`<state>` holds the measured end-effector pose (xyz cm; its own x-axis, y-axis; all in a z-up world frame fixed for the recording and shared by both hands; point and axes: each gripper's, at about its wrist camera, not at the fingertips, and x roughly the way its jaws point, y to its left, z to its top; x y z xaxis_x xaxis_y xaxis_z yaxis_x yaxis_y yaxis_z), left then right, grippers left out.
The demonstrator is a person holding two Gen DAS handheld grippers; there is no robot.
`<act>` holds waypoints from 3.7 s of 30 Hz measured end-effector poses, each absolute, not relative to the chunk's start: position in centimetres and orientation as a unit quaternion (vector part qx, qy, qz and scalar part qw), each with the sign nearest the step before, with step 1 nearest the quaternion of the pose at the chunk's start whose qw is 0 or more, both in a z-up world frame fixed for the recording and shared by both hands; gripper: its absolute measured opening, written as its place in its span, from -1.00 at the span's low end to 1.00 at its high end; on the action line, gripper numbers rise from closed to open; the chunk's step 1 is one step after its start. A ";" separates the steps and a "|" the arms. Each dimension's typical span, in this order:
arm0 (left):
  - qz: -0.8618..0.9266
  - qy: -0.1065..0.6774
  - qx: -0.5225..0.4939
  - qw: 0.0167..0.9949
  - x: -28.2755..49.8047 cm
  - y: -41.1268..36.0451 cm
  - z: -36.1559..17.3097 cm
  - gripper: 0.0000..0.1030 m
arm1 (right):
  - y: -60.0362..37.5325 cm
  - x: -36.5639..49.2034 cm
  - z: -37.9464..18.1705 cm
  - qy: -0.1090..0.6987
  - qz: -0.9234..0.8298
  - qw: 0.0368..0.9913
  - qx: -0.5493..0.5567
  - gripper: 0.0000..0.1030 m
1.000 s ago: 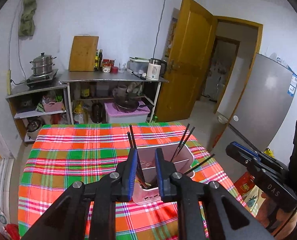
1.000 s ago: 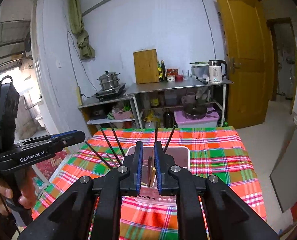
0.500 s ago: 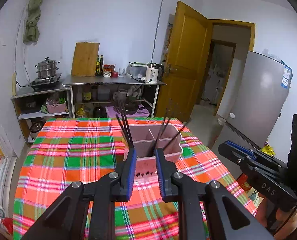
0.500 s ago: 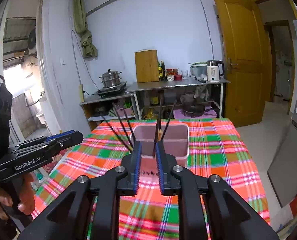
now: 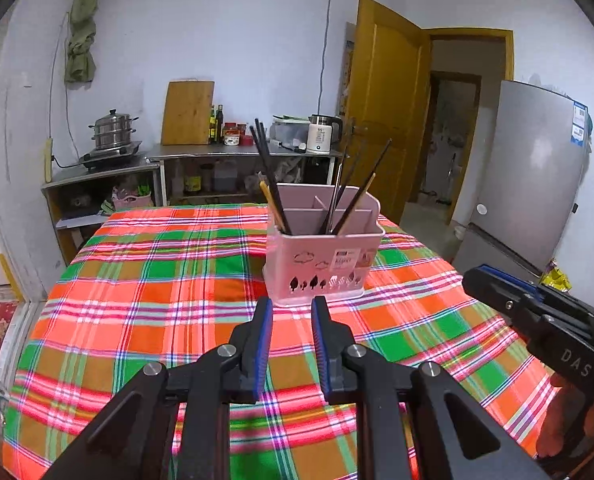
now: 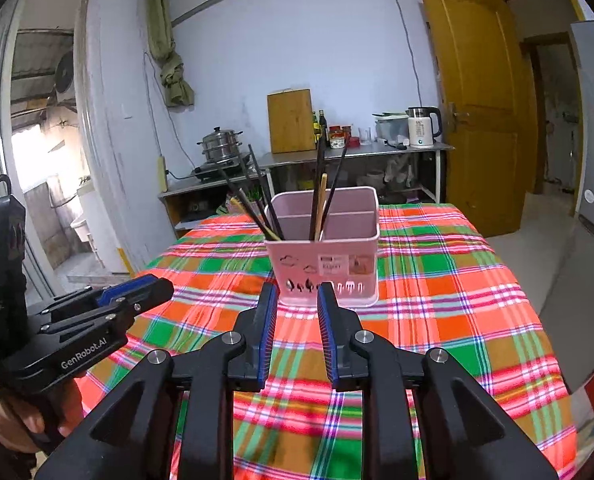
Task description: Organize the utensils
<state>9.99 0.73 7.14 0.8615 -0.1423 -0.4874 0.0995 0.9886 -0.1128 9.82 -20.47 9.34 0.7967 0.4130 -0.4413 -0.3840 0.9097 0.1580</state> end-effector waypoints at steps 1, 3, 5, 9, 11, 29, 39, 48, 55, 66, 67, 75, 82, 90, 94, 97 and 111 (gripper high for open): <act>-0.059 0.253 -0.040 0.965 9.7 0.8 6.9 -0.63 | -20.4 9.4 9.0 0.237 0.210 0.948 0.027 -0.58; -0.056 0.250 -0.039 0.966 9.1 0.8 6.2 -0.62 | -20.3 8.9 8.4 0.234 0.208 0.950 0.022 -0.58; -0.053 0.250 -0.038 0.966 8.8 0.9 5.6 -0.62 | -20.1 8.5 7.8 0.235 0.208 0.949 0.019 -0.58; -0.052 0.244 -0.048 0.967 8.2 1.3 4.9 -0.62 | -19.7 7.8 6.5 0.234 0.203 0.951 0.013 -0.58; -0.051 0.240 -0.049 0.968 7.8 1.3 4.4 -0.62 | -19.6 7.5 6.0 0.231 0.202 0.952 0.011 -0.58; -0.046 0.246 -0.042 0.967 7.2 0.9 2.7 -0.62 | -19.3 6.5 5.2 0.226 0.196 0.954 0.006 -0.58; -0.052 0.247 -0.038 0.967 7.0 0.4 2.7 -0.62 | -19.5 6.6 5.4 0.228 0.194 0.954 0.005 -0.58; -0.053 0.248 -0.038 0.967 6.9 0.2 2.7 -0.62 | -19.7 6.6 5.4 0.228 0.194 0.954 0.007 -0.58; -0.054 0.250 -0.040 0.966 6.8 0.4 2.7 -0.62 | -19.5 6.6 5.4 0.229 0.196 0.953 0.006 -0.58; -0.052 0.253 -0.039 0.965 6.9 0.6 2.5 -0.62 | -19.3 6.7 5.3 0.232 0.196 0.953 0.006 -0.58; -0.052 0.253 -0.039 0.965 6.9 0.6 2.4 -0.62 | -19.2 6.7 5.3 0.232 0.196 0.953 0.005 -0.58; -0.052 0.253 -0.040 0.965 6.7 0.6 2.4 -0.62 | -19.2 6.6 5.2 0.231 0.196 0.953 0.005 -0.58; -0.052 0.256 -0.039 0.964 6.8 0.4 2.3 -0.62 | -19.2 6.6 5.2 0.232 0.196 0.953 0.005 -0.58; -0.054 0.257 -0.029 0.964 6.6 0.1 2.2 -0.62 | -19.2 6.6 5.2 0.232 0.195 0.953 0.004 -0.58; -0.054 0.257 -0.029 0.964 6.6 0.0 2.2 -0.62 | -19.2 6.6 5.2 0.233 0.196 0.953 0.004 -0.58; -0.052 0.256 -0.033 0.965 6.5 0.0 2.2 -0.62 | -19.2 6.6 5.2 0.233 0.195 0.953 0.003 -0.58; -0.053 0.256 -0.017 0.965 6.2 -0.6 2.0 -0.62 | -19.1 6.6 5.0 0.233 0.195 0.953 0.002 -0.58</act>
